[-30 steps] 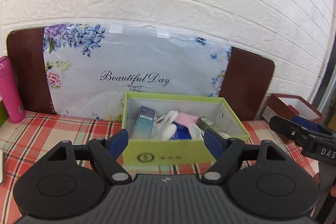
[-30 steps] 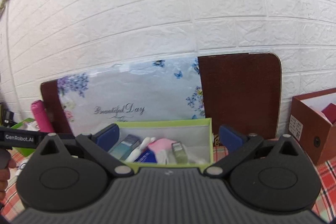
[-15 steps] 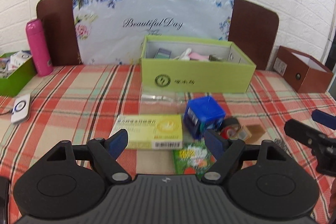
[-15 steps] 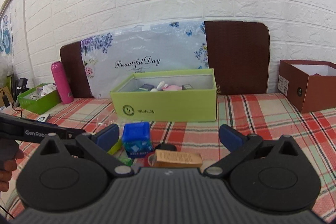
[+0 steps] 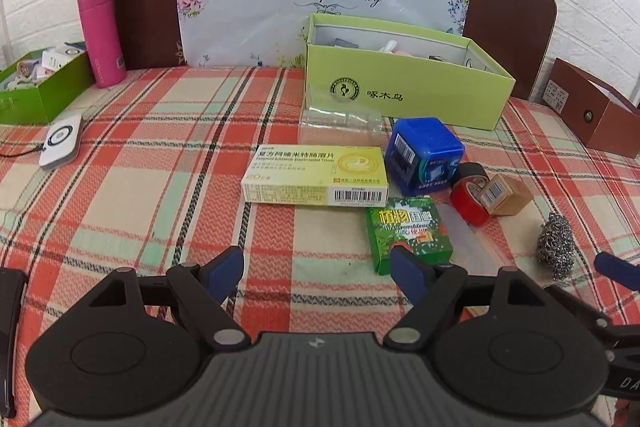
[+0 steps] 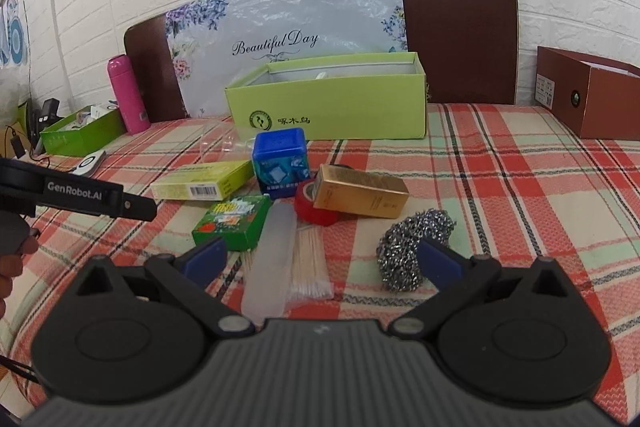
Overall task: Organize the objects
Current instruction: 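Grasp the green plant box with the left gripper while the right grasps the clear tube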
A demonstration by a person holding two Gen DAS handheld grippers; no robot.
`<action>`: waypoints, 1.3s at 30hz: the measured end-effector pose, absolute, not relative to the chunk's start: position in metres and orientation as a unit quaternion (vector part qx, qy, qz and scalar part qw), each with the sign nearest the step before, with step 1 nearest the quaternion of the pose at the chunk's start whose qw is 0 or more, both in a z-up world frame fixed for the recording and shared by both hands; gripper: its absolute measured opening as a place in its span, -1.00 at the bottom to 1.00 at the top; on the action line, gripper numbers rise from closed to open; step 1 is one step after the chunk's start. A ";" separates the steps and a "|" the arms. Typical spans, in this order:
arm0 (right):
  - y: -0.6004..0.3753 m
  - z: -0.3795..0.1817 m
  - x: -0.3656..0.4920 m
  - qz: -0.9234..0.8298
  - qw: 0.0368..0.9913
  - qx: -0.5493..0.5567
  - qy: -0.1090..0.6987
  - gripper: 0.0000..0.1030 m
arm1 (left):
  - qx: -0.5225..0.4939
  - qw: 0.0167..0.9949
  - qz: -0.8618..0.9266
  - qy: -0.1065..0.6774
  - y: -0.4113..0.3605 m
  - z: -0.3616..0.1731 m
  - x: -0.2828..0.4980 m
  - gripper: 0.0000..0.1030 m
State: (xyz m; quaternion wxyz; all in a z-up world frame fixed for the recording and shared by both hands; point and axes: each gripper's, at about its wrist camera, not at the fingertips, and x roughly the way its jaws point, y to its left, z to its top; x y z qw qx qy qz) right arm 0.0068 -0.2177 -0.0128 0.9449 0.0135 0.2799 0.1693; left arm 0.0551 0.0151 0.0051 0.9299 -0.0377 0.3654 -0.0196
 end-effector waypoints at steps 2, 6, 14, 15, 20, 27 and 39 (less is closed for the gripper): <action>-0.211 -0.017 0.003 0.185 0.942 0.009 0.280 1.00 | -0.050 0.928 -0.029 0.369 0.019 0.003 0.053 0.61; -0.190 -0.027 0.000 0.211 0.935 -0.020 0.285 0.69 | -0.068 0.925 -0.058 0.369 0.023 0.001 0.049 0.61; -0.171 -0.042 0.015 0.204 0.930 -0.051 0.300 -0.22 | -0.081 0.921 -0.099 0.367 0.014 0.001 0.057 0.61; -0.173 -0.044 0.017 0.202 0.928 -0.049 0.309 -0.41 | -0.084 0.921 -0.106 0.366 0.010 0.001 0.061 0.61; -0.193 -0.037 0.003 0.205 0.927 -0.030 0.312 -0.48 | -0.075 0.917 -0.112 0.375 -0.018 -0.011 0.095 0.61; -0.208 -0.025 -0.023 0.222 0.918 -0.042 0.325 -0.48 | -0.075 0.906 -0.129 0.397 -0.029 -0.034 0.121 0.29; -0.188 -0.031 -0.025 0.265 0.897 -0.065 0.349 -0.34 | -0.002 0.897 -0.137 0.421 0.017 -0.029 0.037 0.40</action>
